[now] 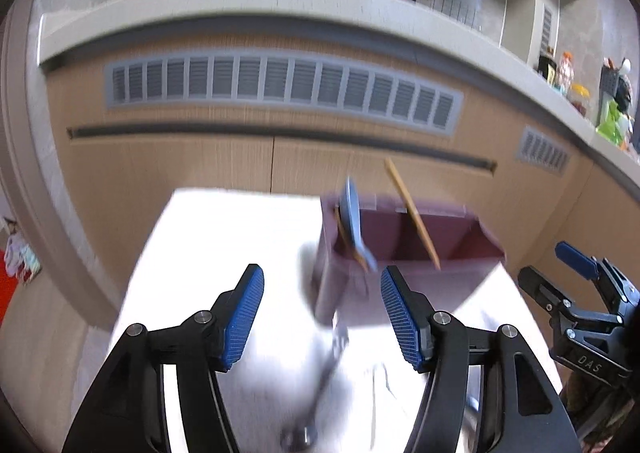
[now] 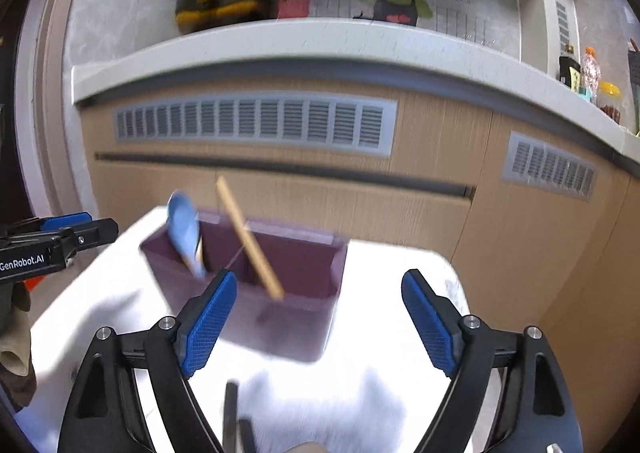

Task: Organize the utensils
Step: 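Grasp the white plastic spoon by its handle with the left tool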

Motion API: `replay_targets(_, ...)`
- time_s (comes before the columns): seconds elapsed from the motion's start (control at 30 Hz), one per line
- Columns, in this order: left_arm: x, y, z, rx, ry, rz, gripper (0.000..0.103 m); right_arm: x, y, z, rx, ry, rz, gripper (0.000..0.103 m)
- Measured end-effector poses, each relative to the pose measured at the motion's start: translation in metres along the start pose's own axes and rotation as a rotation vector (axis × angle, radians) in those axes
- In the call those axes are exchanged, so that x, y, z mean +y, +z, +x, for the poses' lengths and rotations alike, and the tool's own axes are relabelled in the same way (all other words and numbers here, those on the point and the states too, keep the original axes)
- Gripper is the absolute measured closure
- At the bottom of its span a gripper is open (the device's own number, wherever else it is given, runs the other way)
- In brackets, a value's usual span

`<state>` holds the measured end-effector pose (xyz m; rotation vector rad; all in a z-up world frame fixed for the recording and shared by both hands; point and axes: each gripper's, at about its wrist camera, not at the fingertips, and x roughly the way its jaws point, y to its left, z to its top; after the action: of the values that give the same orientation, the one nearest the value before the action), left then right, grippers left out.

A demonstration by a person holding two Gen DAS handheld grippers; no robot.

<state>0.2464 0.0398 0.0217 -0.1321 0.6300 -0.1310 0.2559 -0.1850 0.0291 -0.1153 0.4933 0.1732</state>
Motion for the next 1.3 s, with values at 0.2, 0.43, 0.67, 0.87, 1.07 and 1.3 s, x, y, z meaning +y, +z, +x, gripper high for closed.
replay_targets(0.2,-0.002,-0.046,-0.016,0.086,-0.013,0.004,0.035,0.019,-0.026,-0.019,0.046,0.012,-0.041,0.014)
replay_targets(0.43,-0.009,-0.088,-0.035,0.164,-0.02,0.057,0.03,0.029,-0.042,-0.033,0.088,0.012,-0.054,0.007)
replay_targets(0.67,-0.013,-0.123,-0.039,0.249,-0.033,0.095,0.03,0.024,-0.063,-0.027,0.182,-0.046,-0.059,0.002)
replay_targets(0.87,-0.017,-0.134,-0.041,0.266,-0.089,0.097,0.03,0.014,-0.087,-0.028,0.236,-0.103,-0.062,0.001)
replay_targets(1.07,-0.005,-0.126,-0.049,0.21,-0.113,0.018,0.036,-0.001,-0.109,-0.031,0.267,-0.117,0.023,0.001)
replay_targets(1.3,-0.027,-0.132,-0.036,0.236,-0.104,0.132,0.041,-0.006,-0.11,-0.039,0.225,-0.119,0.059,0.001)
